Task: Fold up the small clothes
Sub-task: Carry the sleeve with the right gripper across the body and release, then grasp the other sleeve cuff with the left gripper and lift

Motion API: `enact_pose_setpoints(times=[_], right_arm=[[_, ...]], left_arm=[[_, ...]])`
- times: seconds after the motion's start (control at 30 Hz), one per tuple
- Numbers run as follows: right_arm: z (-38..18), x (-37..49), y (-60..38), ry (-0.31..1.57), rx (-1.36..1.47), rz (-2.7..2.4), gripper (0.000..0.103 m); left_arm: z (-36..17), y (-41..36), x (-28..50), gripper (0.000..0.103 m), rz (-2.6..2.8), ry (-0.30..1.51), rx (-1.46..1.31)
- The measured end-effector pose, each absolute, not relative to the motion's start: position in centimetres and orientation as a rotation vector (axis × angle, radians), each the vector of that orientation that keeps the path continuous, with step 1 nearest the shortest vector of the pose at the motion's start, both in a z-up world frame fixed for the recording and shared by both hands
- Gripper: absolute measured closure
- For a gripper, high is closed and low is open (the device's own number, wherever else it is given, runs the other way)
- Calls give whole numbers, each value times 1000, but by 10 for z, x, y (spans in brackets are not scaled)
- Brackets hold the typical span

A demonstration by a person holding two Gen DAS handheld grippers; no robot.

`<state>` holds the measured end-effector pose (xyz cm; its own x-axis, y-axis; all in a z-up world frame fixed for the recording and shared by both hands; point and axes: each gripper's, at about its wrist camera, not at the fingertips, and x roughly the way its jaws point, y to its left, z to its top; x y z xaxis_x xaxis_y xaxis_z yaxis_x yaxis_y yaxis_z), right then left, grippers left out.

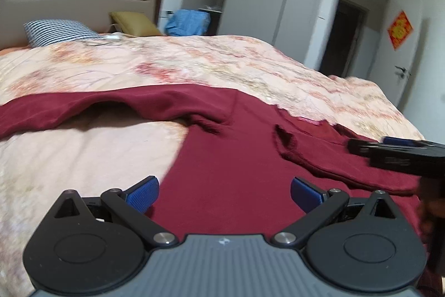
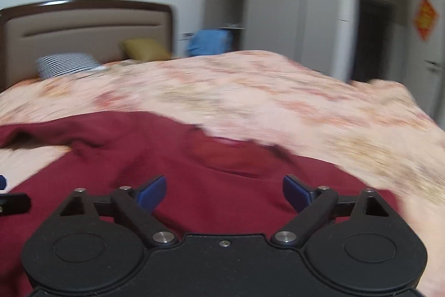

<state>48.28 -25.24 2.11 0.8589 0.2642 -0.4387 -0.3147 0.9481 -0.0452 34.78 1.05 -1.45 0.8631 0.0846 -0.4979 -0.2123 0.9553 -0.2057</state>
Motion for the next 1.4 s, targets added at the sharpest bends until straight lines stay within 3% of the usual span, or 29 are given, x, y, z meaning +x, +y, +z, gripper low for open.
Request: enact_pose_setpoints(times=[0.3, 0.53, 0.77, 0.83, 0.9, 1.17, 1.4], right_arm=[[-14, 531, -371, 467, 81, -95, 12], [-52, 550, -406, 516, 110, -306, 11], [-44, 518, -421, 440, 243, -242, 9], [-39, 496, -423, 411, 284, -194, 1], [-36, 475, -419, 404, 293, -134, 1], [-48, 462, -390, 515, 131, -155, 1], [-52, 457, -382, 470, 69, -189, 1]], left_arm=[[-19, -40, 433, 0, 43, 462, -161], [-59, -43, 464, 0, 95, 597, -148], [-62, -47, 463, 0, 110, 606, -114], [-62, -46, 464, 0, 110, 605, -113], [-62, -45, 464, 0, 109, 604, -115], [-62, -45, 464, 0, 109, 602, -115], [-61, -42, 463, 0, 103, 592, -132]])
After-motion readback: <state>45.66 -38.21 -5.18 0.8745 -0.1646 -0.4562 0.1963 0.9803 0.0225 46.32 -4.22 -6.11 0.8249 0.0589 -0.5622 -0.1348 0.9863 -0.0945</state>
